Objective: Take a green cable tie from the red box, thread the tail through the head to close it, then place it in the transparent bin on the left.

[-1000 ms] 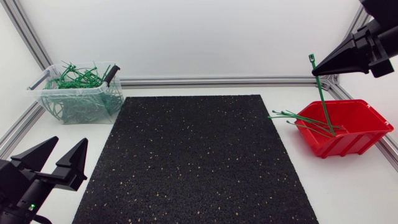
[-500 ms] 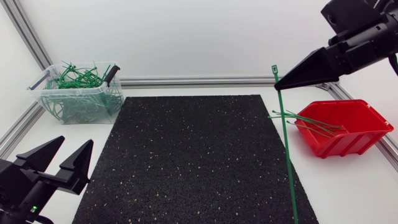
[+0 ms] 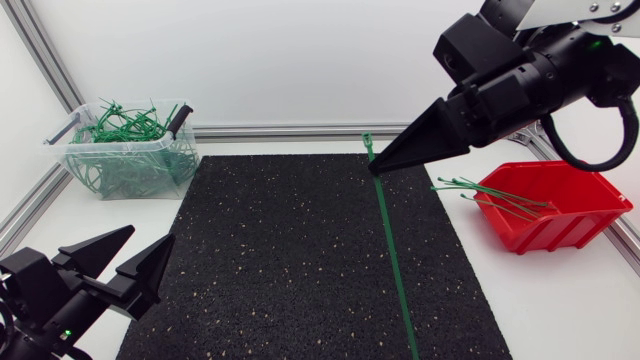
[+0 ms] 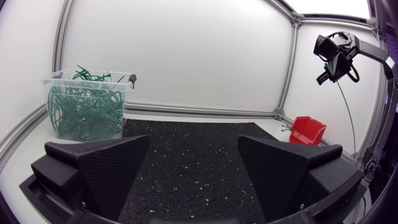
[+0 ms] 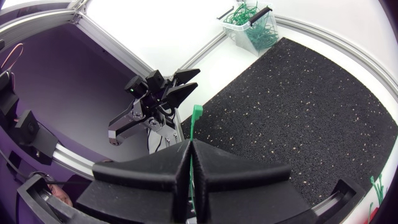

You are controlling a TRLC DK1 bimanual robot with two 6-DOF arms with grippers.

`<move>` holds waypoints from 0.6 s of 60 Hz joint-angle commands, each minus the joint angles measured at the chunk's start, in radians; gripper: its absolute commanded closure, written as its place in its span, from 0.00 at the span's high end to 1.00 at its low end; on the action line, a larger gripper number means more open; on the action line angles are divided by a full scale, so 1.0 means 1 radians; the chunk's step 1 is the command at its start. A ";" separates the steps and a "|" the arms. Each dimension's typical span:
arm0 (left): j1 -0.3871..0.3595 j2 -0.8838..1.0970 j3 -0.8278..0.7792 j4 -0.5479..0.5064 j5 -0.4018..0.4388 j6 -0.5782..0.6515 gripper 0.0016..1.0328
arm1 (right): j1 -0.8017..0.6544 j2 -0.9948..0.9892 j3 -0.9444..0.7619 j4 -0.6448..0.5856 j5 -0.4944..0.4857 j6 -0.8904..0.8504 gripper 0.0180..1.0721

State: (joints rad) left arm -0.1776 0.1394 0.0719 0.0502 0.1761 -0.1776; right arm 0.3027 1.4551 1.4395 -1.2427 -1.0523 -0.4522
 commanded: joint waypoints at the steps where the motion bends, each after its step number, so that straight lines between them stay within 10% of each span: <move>1: -0.014 0.068 0.083 0.025 0.033 -0.056 0.96 | 0.032 0.024 -0.047 0.045 -0.014 0.061 0.05; 17: -0.065 0.246 0.226 0.034 0.238 -0.198 0.96 | 0.078 0.033 -0.111 0.183 -0.041 0.130 0.05; 36: -0.312 0.502 0.348 0.086 0.428 -0.272 0.96 | 0.122 0.042 -0.151 0.338 -0.103 0.233 0.05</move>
State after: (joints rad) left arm -0.4469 0.5789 0.3664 0.1139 0.5694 -0.4198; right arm 0.4107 1.4788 1.3254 -0.9333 -1.1404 -0.2665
